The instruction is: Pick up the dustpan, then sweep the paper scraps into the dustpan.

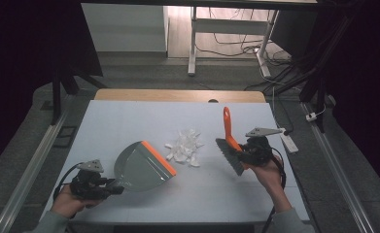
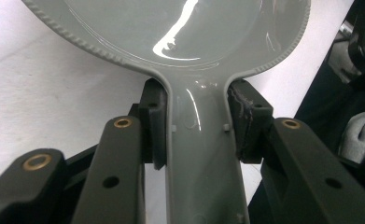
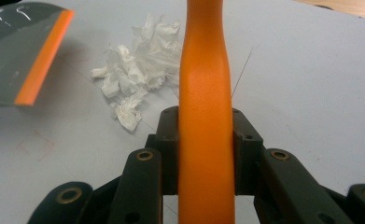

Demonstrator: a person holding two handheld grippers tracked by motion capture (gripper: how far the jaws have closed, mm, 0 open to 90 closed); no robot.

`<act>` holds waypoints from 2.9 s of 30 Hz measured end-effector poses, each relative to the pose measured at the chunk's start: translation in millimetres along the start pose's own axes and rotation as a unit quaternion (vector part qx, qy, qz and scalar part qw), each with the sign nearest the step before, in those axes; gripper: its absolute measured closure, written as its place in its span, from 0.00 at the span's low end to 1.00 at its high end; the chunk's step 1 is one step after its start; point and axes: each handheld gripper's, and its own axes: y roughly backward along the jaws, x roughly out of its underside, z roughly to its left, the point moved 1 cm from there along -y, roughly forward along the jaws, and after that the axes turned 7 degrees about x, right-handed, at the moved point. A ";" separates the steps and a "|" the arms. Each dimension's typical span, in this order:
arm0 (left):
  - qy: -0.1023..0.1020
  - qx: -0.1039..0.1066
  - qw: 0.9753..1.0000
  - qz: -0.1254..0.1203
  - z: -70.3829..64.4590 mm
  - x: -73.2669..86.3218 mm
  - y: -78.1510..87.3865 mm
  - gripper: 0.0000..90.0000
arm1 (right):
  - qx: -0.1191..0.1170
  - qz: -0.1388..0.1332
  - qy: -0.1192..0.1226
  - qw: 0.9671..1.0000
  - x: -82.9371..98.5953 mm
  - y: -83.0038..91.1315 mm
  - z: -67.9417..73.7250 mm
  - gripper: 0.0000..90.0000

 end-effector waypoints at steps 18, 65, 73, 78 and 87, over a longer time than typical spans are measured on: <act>-0.006 0.007 0.999 0.031 -2.1 -3.5 -17.1 0.68 | -0.005 -0.004 0.006 1.000 -12.5 -12.8 6.1 0.78; 0.006 0.016 0.999 0.048 9.0 -8.7 -25.0 0.68 | 0.033 0.035 -0.013 0.999 -67.3 -108.1 -9.8 0.78; 0.007 0.017 0.999 0.050 10.3 -9.4 -26.7 0.68 | 0.037 0.044 -0.010 0.998 -73.5 -120.4 -9.1 0.78; 0.007 0.019 0.999 0.049 11.5 -10.1 -27.0 0.68 | 0.040 0.049 -0.009 0.998 -79.4 -128.4 -10.0 0.78; 0.008 0.020 0.999 0.049 12.2 -10.1 -27.0 0.68 | 0.041 0.059 -0.005 0.997 -82.8 -139.8 -8.7 0.78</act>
